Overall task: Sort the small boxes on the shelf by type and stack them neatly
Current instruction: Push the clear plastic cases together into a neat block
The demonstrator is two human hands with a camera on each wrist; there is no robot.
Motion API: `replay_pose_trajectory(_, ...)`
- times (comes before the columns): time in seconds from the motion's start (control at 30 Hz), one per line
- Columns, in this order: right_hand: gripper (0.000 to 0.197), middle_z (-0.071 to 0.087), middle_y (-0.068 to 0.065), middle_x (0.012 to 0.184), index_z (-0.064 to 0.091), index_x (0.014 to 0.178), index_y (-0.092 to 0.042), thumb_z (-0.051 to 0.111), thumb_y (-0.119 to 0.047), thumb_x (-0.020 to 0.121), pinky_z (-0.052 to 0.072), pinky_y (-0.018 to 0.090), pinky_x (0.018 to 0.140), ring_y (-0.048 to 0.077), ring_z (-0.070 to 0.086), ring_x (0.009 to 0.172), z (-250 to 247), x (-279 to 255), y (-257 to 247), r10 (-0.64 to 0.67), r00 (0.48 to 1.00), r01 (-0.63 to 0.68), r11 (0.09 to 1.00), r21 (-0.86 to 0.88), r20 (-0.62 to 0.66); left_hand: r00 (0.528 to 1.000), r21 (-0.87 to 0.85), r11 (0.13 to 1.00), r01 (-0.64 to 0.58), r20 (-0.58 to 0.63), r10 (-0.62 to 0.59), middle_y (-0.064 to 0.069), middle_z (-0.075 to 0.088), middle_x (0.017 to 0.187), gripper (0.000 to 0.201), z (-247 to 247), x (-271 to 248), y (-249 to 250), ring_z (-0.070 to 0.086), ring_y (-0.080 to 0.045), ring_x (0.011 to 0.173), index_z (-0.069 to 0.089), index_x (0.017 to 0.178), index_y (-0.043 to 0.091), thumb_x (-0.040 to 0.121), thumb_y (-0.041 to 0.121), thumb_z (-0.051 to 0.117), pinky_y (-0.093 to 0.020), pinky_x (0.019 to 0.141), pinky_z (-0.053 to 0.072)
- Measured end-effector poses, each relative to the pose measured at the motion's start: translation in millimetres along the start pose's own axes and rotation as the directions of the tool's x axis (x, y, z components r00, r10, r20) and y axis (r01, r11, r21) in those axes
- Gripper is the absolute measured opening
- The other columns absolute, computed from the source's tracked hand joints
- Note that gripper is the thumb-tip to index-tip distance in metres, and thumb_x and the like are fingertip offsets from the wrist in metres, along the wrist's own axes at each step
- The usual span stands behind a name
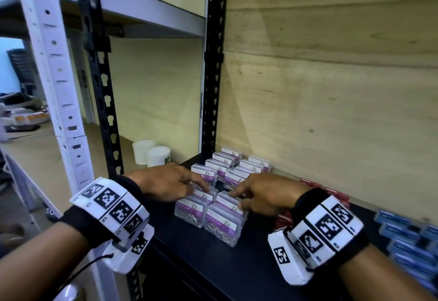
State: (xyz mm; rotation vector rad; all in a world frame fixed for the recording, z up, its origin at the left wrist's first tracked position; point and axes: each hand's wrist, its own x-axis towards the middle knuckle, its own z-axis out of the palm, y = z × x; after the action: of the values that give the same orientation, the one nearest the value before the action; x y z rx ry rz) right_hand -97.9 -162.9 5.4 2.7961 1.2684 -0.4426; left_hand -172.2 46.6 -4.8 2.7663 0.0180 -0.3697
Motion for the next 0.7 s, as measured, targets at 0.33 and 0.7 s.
replay_pose_trajectory(0.33, 0.039, 0.058, -0.004, 0.138, 0.053, 0.141, -0.032, 0.053, -0.029, 0.101, 0.043, 0.029, 0.098, 0.015, 0.057, 0.117, 0.5, -13.8, -6.7, 0.023, 1.0, -0.023, 0.995, 0.093, -0.008, 0.997, 0.007, 0.997, 0.074, 0.014, -0.074, 0.009, 0.045, 0.146, 0.041, -1.4, -3.5, 15.0, 0.046, -0.008, 0.122, 0.051, 0.134, 0.046, 0.103, 0.021, 0.041, -0.029, 0.106, 0.035)
replay_pose_trajectory(0.7, 0.038, 0.063, -0.001, 0.133, 0.056, 0.138, -0.029, 0.055, -0.023, 0.101, 0.042, 0.025, 0.083, 0.013, 0.056, 0.098, 1.4, -17.7, -4.8, -0.001, 1.0, 0.004, 0.993, 0.118, -0.025, 0.992, 0.097, 0.988, 0.121, 0.01, -0.123, 0.008, 0.034, 0.156, 0.046, -0.1, -7.2, 29.1, 0.029, -0.015, 0.143, 0.05, 0.139, 0.045, 0.1, 0.021, 0.041, -0.037, 0.117, 0.02)
